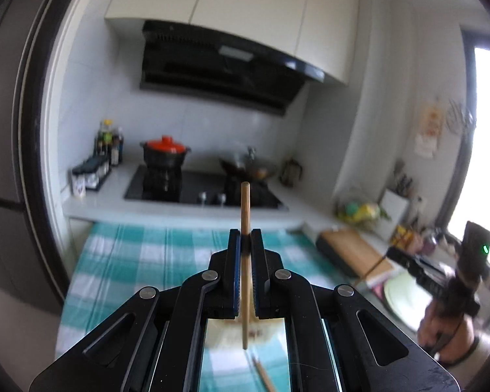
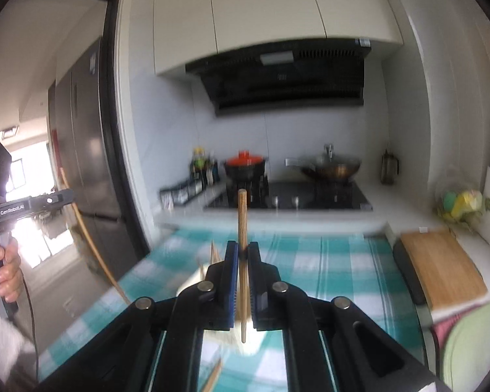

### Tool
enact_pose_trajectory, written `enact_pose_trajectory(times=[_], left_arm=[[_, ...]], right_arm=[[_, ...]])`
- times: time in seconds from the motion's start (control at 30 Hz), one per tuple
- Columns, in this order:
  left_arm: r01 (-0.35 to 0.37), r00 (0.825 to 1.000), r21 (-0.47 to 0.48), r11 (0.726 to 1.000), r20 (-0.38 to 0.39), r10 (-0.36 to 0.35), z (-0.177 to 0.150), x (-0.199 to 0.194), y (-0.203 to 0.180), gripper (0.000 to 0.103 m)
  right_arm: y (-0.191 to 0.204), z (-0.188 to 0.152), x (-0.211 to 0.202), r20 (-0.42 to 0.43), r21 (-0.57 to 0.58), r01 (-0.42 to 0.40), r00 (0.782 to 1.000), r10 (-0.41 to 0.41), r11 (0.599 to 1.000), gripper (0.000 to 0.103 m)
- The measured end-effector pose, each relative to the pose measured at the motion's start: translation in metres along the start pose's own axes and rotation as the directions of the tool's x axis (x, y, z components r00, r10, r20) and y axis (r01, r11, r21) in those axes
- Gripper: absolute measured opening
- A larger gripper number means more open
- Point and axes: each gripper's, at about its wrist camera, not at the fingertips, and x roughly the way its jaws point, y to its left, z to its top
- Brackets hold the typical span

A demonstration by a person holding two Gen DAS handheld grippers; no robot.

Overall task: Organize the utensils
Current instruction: 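Lift both chopsticks into the cream holder and open both grippers, then move both open grippers back over the last two chopsticks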

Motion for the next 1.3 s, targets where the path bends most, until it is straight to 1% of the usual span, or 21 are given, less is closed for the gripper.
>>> enact_pose_trajectory(times=[0.07, 0.13, 0.23, 0.3, 0.37, 0.4, 0.43, 0.5, 0.57, 0.63, 0.67, 0.7, 0.77, 0.8, 0.9, 0.97, 1.03, 1.07, 1.17, 1.23, 1.3], left_arm=[[-0.022, 0.999, -0.003, 1.000, 0.023, 0.022, 0.006, 0.024, 0.000, 0.004], [-0.035, 0.999, -0.016, 0.999, 0.007, 0.035, 0.005, 0.050, 0.003, 0.004], [-0.047, 0.995, -0.046, 0.998, -0.088, 0.043, -0.009, 0.098, 0.013, 0.004], [-0.053, 0.985, -0.063, 0.997, -0.168, 0.042, -0.024, 0.128, 0.020, 0.004], [-0.060, 0.966, -0.074, 0.995, -0.255, 0.039, -0.041, 0.155, 0.027, 0.004], [-0.063, 0.956, -0.076, 0.995, -0.289, 0.038, -0.048, 0.165, 0.029, 0.004], [-0.065, 0.947, -0.077, 0.995, -0.320, 0.037, -0.056, 0.173, 0.032, 0.004], [-0.061, 0.926, -0.072, 0.996, -0.376, 0.030, -0.069, 0.190, 0.034, 0.004], [-0.053, 0.910, -0.066, 0.996, -0.414, 0.021, -0.079, 0.199, 0.031, 0.005], [-0.065, 0.899, -0.070, 0.995, -0.436, 0.028, -0.084, 0.199, 0.027, 0.014], [-0.063, 0.898, -0.085, 0.994, -0.439, 0.019, -0.084, 0.196, 0.027, 0.032], [-0.059, 0.901, -0.100, 0.993, -0.434, 0.010, -0.082, 0.189, 0.028, 0.056], [-0.061, 0.913, -0.101, 0.993, -0.407, 0.014, -0.078, 0.170, 0.029, 0.076], [-0.060, 0.917, -0.089, 0.994, -0.398, 0.019, -0.077, 0.160, 0.030, 0.080], [-0.061, 0.905, -0.026, 0.998, -0.422, 0.045, -0.085, 0.138, 0.033, 0.089], [-0.075, 0.876, 0.032, 0.997, -0.476, 0.081, -0.104, 0.123, 0.036, 0.090], [-0.086, 0.837, 0.078, 0.993, -0.535, 0.115, -0.129, 0.107, 0.039, 0.090], [-0.085, 0.826, 0.090, 0.992, -0.551, 0.121, -0.139, 0.100, 0.039, 0.090], [-0.088, 0.792, 0.119, 0.989, -0.593, 0.142, -0.179, 0.074, 0.035, 0.090], [-0.099, 0.782, 0.119, 0.988, -0.604, 0.151, -0.201, 0.062, 0.031, 0.090], [-0.117, 0.777, 0.107, 0.987, -0.610, 0.158, -0.231, 0.050, 0.026, 0.092]], right_arm=[[0.004, 0.009, 0.018, 0.046, -0.009, 0.003, 0.999, -0.003, 1.000, 0.006], [0.006, 0.011, 0.040, 0.051, -0.008, 0.001, 0.999, 0.000, 1.000, 0.006], [0.009, 0.006, 0.077, -0.023, -0.010, -0.002, 1.000, 0.001, 1.000, 0.006], [0.009, -0.003, 0.114, -0.141, -0.026, -0.013, 0.990, 0.010, 1.000, 0.006], [0.009, -0.011, 0.139, -0.232, -0.041, -0.013, 0.973, 0.003, 0.999, 0.006], [0.010, -0.018, 0.159, -0.315, -0.046, -0.029, 0.949, 0.013, 0.999, 0.006], [0.009, -0.022, 0.167, -0.348, -0.047, -0.031, 0.938, 0.013, 0.998, 0.006], [0.010, -0.034, 0.193, -0.442, -0.051, -0.046, 0.897, 0.018, 0.998, 0.006], [0.010, -0.043, 0.209, -0.477, -0.041, -0.048, 0.878, 0.023, 0.998, 0.007], [0.010, -0.051, 0.215, -0.487, -0.018, -0.059, 0.872, 0.043, 0.998, 0.010], [0.010, -0.052, 0.214, -0.479, 0.006, -0.059, 0.876, 0.055, 0.998, 0.026], [0.008, -0.051, 0.209, -0.462, 0.036, -0.057, 0.884, 0.067, 0.998, 0.045], [0.006, -0.048, 0.198, -0.415, 0.071, -0.051, 0.907, 0.076, 0.996, 0.051], [0.004, -0.046, 0.189, -0.399, 0.069, -0.037, 0.915, 0.062, 0.997, 0.051], [0.004, -0.048, 0.165, -0.421, -0.002, 0.023, 0.907, -0.022, 1.000, 0.051], [0.004, -0.056, 0.143, -0.436, -0.049, 0.051, 0.898, -0.067, 0.997, 0.053], [0.001, -0.072, 0.113, -0.438, -0.065, 0.044, 0.896, -0.068, 0.997, 0.059], [-0.001, -0.077, 0.103, -0.437, -0.073, 0.049, 0.896, -0.076, 0.996, 0.061], [-0.006, -0.109, 0.062, -0.430, -0.179, 0.128, 0.882, -0.194, 0.976, 0.061], [-0.010, -0.127, 0.041, -0.428, -0.210, 0.167, 0.870, -0.244, 0.963, 0.061], [-0.014, -0.142, 0.026, -0.427, -0.199, 0.176, 0.870, -0.247, 0.964, 0.063]])
